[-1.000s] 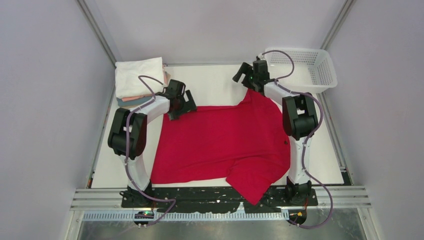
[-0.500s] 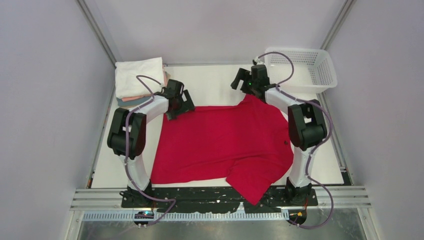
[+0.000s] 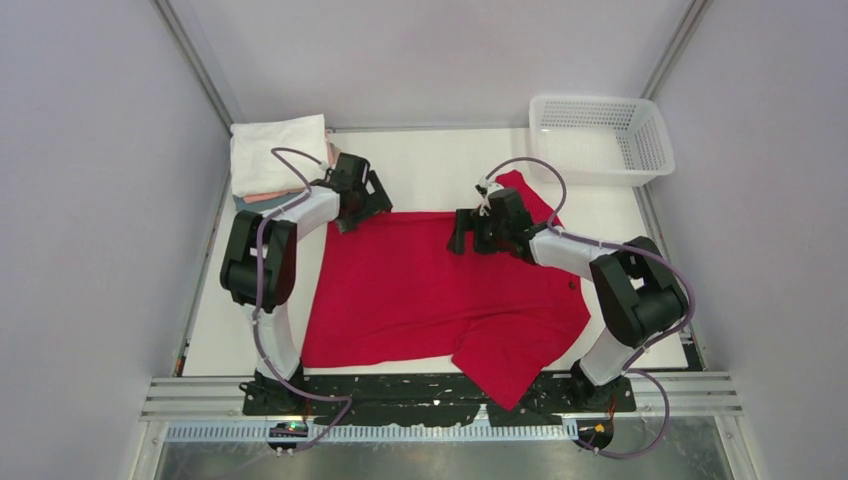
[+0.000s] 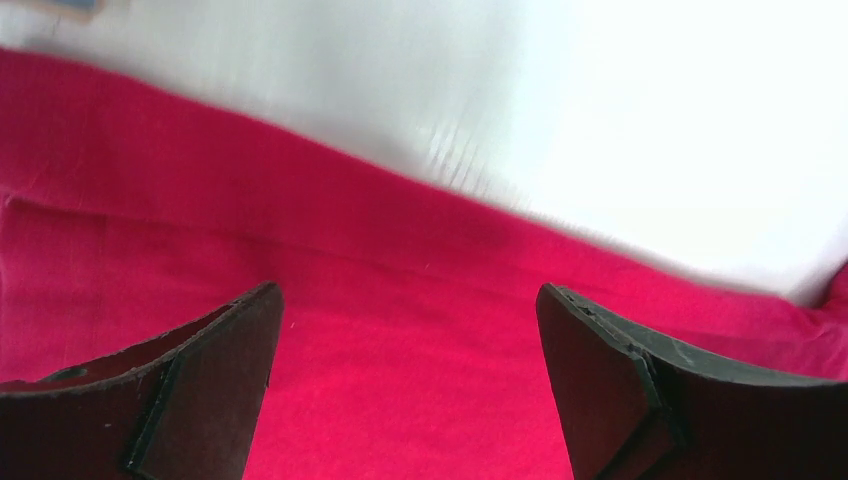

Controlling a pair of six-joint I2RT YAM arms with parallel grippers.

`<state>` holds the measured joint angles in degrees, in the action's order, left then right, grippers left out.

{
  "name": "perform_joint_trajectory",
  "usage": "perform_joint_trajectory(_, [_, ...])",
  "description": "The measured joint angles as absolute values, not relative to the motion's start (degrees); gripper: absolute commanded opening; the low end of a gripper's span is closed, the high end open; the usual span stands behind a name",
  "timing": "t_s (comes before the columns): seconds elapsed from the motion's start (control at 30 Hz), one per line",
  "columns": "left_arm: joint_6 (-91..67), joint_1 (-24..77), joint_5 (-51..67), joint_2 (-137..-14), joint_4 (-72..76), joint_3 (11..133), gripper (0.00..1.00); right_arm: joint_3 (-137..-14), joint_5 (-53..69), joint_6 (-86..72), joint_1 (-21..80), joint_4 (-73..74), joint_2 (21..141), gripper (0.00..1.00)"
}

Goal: Fold and stack the t-shirts
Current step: Flatten out the tshirt

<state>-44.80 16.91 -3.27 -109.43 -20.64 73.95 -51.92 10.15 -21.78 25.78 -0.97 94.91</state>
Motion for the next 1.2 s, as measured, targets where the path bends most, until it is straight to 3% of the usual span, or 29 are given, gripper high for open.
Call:
perform_joint_trajectory(0.7, [-48.1,16.7,-5.3,-117.3,-20.4,83.7,1.00,-47.5,13.0,-20.9,26.4,-2.9,95.1,0.95])
perform_joint_trajectory(0.93, [-50.0,16.3,-6.6,-123.7,-20.8,93.4,1.00,-47.5,13.3,-20.0,26.4,-3.3,95.3,0.95])
perform_joint_trajectory(1.2, [-52.6,13.2,-5.7,-135.2,-22.8,114.4,1.00,-47.8,13.3,-19.2,26.4,-3.4,95.6,0.95])
